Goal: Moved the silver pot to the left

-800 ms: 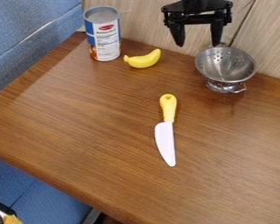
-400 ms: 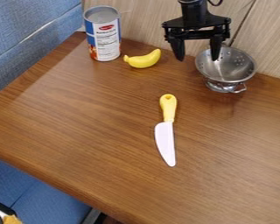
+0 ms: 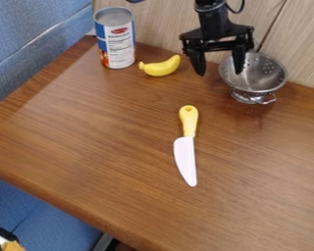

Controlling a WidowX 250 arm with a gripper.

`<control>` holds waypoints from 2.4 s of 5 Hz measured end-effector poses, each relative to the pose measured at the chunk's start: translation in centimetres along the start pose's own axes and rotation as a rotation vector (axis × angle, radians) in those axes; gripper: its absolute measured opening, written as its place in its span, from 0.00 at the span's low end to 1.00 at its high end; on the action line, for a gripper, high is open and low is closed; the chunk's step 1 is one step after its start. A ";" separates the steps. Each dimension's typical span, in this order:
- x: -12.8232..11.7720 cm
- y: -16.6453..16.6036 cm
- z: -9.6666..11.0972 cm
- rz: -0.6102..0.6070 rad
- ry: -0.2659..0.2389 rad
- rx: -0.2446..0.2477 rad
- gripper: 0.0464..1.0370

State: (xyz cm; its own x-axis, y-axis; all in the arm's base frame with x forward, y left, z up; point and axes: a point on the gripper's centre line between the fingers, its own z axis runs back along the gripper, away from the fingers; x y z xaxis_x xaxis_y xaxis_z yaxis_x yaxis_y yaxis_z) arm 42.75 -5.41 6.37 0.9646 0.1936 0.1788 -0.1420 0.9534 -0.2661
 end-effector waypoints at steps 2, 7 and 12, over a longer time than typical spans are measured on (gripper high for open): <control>-0.4 0.3 -2.2 0.002 0.035 0.002 0.62; -1.3 0.8 -1.3 0.014 0.015 -0.039 0.04; -5.8 14.5 5.9 0.287 -0.099 -0.124 0.03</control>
State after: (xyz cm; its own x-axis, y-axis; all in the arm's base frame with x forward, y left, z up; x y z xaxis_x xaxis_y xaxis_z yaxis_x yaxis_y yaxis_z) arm 33.74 8.69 7.07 0.8618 0.4780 0.1698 -0.3712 0.8224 -0.4311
